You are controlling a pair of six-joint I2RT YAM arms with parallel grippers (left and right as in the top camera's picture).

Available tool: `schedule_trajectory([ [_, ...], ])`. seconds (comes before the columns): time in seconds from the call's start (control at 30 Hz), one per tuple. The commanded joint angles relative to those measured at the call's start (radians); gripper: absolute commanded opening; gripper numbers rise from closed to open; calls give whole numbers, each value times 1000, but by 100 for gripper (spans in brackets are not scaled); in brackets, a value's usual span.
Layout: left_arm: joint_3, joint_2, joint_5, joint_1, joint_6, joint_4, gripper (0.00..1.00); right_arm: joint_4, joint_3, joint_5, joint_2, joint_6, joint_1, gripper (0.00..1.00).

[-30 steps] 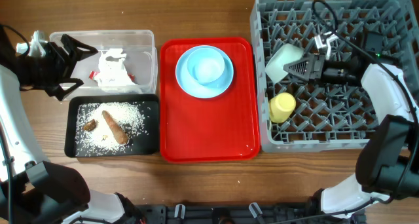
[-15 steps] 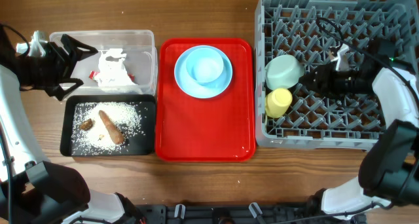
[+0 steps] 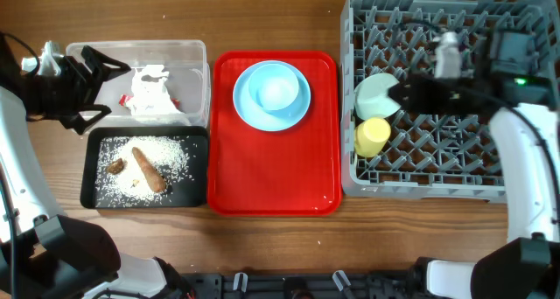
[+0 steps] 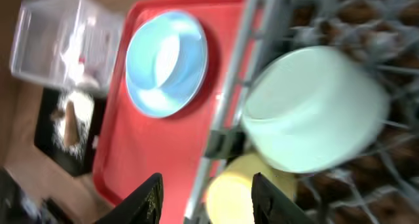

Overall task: Sort waste into correct bins and load items into the dishwasher rack
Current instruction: 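Lower the green bowl into the rack slots beside the yellow cup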

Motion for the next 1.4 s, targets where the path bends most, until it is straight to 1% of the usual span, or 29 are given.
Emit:
schedule_trajectory([
  [0.0,1,3,-3,5,-9,0,100,9,15,168,-7,-14,127,45],
  [0.07,1,3,-3,5,-9,0,100,27,14,315,-7,47,201,45],
  [0.13,1,3,-3,5,-9,0,100,43,12,410,-5,64,256,45],
  [0.3,1,3,-3,5,-9,0,100,76,8,440,2,86,347,45],
  [0.4,1,3,-3,5,-9,0,100,74,8,499,29,134,362,45],
  [0.5,1,3,-3,5,-9,0,100,82,7,507,69,129,363,45],
  [0.6,1,3,-3,5,-9,0,100,111,7,590,128,135,363,45],
  [0.7,1,3,-3,5,-9,0,100,112,7,663,181,183,362,45],
  [0.8,1,3,-3,5,-9,0,100,73,7,671,218,209,360,45],
  [0.93,1,3,-3,5,-9,0,100,14,8,700,224,244,350,44],
  [1.13,1,3,-3,5,-9,0,100,7,17,744,201,273,335,44],
  [1.27,1,3,-3,5,-9,0,100,9,55,676,161,203,336,44],
  [1.37,1,3,-3,5,-9,0,100,10,65,600,108,198,336,44],
])
